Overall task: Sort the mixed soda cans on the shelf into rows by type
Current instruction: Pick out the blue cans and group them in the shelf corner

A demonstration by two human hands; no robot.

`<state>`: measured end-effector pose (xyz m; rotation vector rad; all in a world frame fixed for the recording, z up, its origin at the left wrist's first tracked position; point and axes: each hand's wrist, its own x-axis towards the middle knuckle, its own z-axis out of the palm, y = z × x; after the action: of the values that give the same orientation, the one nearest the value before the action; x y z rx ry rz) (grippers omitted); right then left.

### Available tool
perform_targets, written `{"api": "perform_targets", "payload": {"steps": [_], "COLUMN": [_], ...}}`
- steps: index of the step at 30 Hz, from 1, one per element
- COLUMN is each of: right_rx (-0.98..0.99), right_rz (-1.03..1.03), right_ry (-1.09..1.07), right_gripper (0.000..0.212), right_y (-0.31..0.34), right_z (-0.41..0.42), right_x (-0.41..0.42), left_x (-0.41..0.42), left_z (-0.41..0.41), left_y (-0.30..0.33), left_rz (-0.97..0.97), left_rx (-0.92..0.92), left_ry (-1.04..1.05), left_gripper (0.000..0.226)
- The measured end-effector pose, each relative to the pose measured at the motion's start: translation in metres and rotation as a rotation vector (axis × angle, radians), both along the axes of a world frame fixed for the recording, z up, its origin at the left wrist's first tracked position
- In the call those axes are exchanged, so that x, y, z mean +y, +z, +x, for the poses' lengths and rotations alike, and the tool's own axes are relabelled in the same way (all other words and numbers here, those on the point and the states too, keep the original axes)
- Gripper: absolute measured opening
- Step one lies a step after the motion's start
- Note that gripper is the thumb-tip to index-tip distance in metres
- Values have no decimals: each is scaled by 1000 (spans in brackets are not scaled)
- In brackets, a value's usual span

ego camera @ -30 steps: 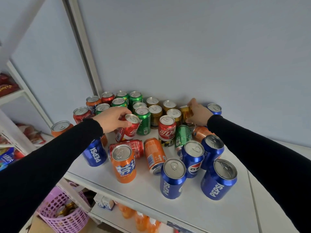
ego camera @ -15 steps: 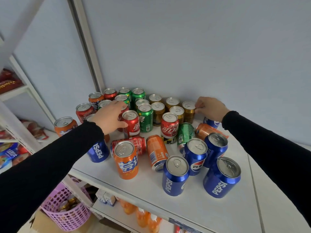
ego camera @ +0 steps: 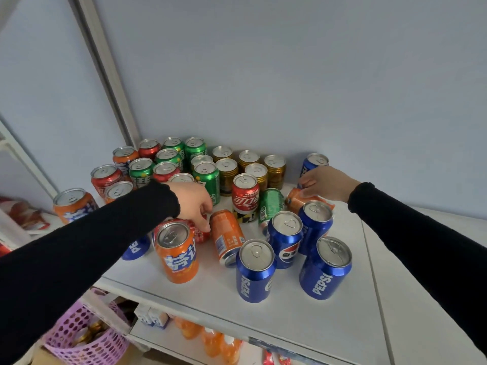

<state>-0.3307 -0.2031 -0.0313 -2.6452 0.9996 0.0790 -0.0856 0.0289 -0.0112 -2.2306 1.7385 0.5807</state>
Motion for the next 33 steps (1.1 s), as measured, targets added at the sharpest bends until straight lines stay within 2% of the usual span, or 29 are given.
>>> {"api": "perform_targets", "payload": {"steps": [3,7,9,13,16,20,25,33], "right_rx": [34,59,80,53,16,2,-60,-157], "right_rz": [43,120,128,99,16,-81,-42,-32], "right_ry": [29,3,-1,-6,3,20,-4,-9], "right_gripper": [38,71,76,75,70,70,64,49], "right_y": [-9,-10,-9,-4,7,19,20,18], "right_z": [6,14,17,14,7,3,-3,-9], "right_x": [2,8,7,5,2,-6,-9,-5], "left_x": [-6,-11,-13,-8,2,12,19,23], "left_z": [-5,-10,-13,-12,-7,0,3,12], "left_y": [-1,-4,-4,0,9,26,29,29], "left_rz": [78,143,150,71,-55,-159,-168,-98], "left_rx": [-31,-109,-126,-107,-98,-76,-88,-261], "left_ry": [-15,-28,-26,-32,-35,-50,-84,-95], "left_gripper": [56,53,52,58,66,67,50,55]}}
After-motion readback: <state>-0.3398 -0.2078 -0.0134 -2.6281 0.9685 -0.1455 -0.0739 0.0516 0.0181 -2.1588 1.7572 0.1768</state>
